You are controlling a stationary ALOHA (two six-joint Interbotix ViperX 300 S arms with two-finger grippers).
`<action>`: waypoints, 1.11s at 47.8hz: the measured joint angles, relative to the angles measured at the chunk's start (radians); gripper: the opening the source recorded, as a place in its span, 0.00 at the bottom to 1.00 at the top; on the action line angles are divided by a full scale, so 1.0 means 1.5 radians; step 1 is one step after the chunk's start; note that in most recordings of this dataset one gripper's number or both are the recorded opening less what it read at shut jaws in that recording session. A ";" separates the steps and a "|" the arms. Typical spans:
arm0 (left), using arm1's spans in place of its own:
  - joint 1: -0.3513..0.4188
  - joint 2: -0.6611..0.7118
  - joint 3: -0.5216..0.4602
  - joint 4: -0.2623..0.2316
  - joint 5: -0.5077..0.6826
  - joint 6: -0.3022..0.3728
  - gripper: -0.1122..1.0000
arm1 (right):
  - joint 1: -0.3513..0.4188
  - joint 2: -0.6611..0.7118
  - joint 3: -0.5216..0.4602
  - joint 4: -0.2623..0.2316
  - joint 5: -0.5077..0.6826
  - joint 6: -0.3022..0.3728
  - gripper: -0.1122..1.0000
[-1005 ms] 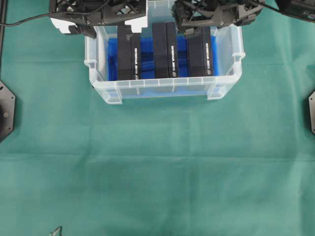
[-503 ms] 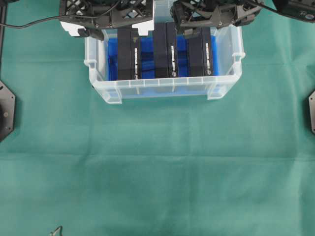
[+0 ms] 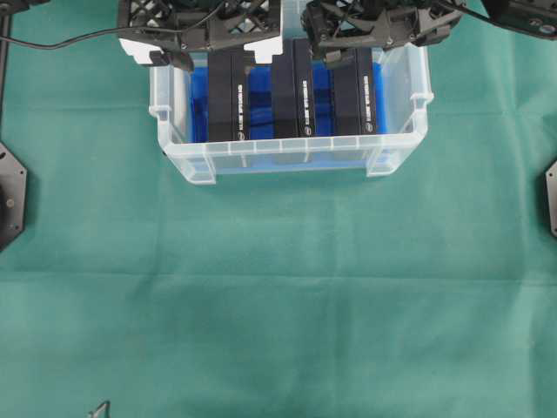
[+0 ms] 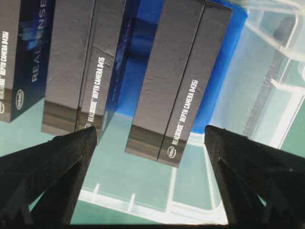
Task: Take the box out of the case with both arms.
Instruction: 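Align both grippers above the left and right boxes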
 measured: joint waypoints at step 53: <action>0.002 0.010 -0.011 0.000 -0.001 0.014 0.90 | 0.000 0.002 0.000 0.000 0.000 0.000 0.97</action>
